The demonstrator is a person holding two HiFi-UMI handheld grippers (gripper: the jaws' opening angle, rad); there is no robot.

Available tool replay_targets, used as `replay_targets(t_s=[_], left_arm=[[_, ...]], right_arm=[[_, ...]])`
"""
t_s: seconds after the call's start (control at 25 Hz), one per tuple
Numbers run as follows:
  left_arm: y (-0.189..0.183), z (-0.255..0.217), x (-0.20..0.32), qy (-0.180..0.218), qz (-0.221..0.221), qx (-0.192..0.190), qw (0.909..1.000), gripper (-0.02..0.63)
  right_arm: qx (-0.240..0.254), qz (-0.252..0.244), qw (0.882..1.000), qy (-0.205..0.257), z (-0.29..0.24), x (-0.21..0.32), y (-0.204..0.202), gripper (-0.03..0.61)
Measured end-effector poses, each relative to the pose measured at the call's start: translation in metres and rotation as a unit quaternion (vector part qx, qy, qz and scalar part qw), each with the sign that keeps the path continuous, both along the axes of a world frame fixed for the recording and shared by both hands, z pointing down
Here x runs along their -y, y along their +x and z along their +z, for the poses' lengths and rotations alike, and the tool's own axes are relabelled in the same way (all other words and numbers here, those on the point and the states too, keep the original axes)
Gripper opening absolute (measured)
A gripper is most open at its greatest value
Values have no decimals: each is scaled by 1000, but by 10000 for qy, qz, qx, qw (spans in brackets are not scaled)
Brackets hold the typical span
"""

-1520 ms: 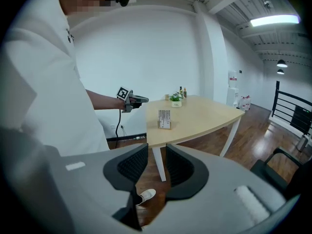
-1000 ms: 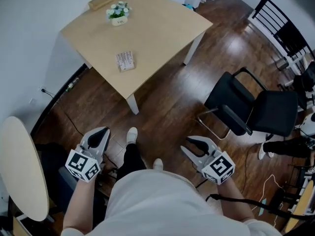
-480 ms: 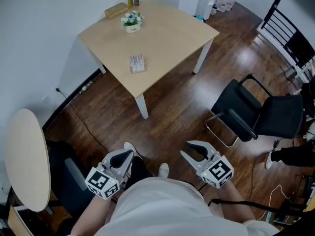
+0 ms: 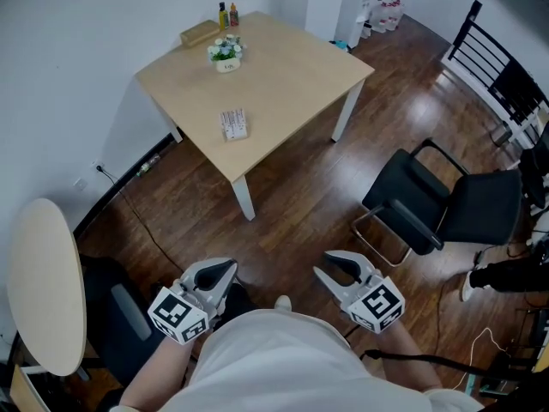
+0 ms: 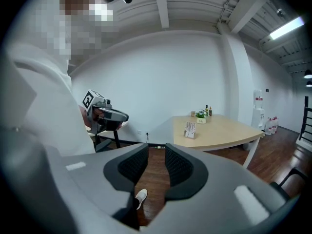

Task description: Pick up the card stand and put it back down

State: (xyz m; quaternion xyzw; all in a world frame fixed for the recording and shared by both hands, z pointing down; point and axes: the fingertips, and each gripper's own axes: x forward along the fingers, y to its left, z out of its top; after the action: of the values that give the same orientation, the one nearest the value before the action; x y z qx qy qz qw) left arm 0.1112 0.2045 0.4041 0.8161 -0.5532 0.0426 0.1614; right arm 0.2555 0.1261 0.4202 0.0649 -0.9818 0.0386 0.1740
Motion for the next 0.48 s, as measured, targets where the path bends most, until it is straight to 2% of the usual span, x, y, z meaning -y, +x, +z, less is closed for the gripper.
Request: replay_targets(t_s=[0.48], left_arm=[[21,-3,14,4,292,123,9995,3]], right_arm=[[-3,172,9998,23,-3,-1,25,109]])
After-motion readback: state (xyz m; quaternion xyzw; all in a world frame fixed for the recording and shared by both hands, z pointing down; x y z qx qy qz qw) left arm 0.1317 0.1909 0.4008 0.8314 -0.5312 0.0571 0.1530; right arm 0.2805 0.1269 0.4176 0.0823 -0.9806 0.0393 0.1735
